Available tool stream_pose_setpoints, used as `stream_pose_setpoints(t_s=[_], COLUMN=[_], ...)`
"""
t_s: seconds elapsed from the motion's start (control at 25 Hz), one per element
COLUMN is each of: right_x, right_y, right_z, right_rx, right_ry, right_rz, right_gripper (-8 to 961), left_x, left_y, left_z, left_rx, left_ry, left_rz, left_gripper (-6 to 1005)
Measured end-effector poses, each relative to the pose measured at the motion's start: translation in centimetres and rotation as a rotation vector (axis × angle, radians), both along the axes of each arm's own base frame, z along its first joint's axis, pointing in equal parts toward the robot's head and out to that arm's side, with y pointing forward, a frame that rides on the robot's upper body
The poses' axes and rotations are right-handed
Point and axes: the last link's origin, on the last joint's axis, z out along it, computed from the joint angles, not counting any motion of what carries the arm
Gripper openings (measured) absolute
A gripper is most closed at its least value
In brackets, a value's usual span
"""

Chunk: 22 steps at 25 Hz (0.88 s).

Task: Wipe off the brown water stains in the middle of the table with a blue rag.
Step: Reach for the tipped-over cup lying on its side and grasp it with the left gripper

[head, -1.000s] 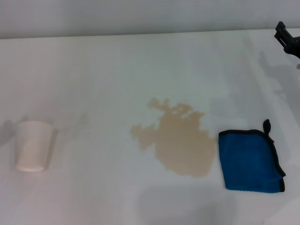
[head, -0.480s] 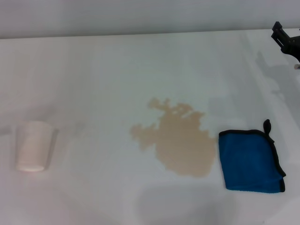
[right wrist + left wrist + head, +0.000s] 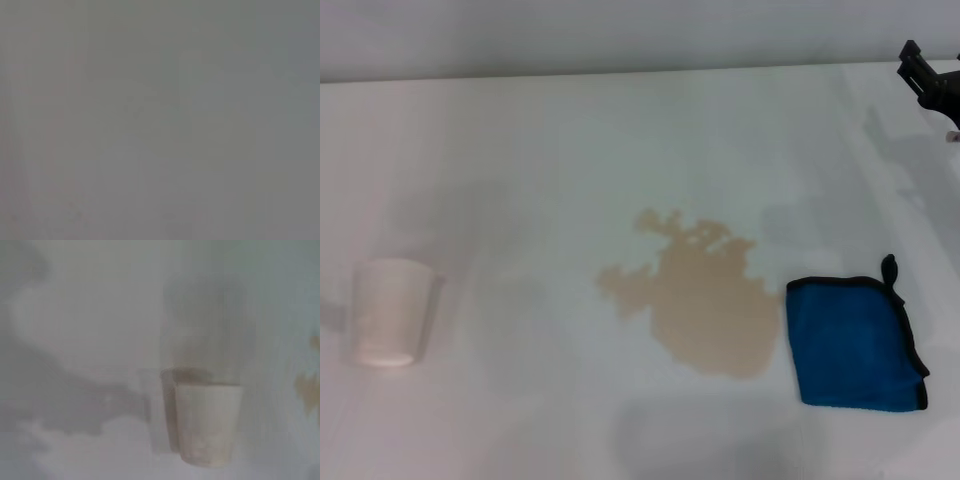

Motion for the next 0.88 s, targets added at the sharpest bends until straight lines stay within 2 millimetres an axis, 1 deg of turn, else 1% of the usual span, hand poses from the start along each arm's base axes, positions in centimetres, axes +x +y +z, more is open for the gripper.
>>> stream_pose_setpoints(t_s=[0.12, 0.28, 0.44, 0.68, 0.88], right_x=[0.0, 0.0, 0.0, 0.1, 0.1], right_y=[0.0, -0.1, -0.2, -0.3, -0.3], right_z=[0.0, -0.2, -0.3, -0.4, -0.4], right_rx=[-0.002, -0.008, -0.016, -0.017, -0.019], right_ry=[0.003, 0.02, 0.021, 0.022, 0.021], right_rz=[0.0, -0.001, 0.003, 0.002, 0.003], right_gripper=[841, 841, 841, 841, 841], left_x=[0.8, 1.0, 0.5, -0.5, -1.1], left_y=[0.8, 1.2, 1.1, 0.9, 0.8], left_z=[-0.9, -1.7, -2.2, -3.5, -4.0], left_rx=[-0.034, -0.058, -0.069, -0.095, -0.091], left_ry=[0.047, 0.07, 0.063, 0.039, 0.047], left_rz=[-0.01, -0.005, 0.01, 0.027, 0.037], left_gripper=[788, 730, 672, 649, 659])
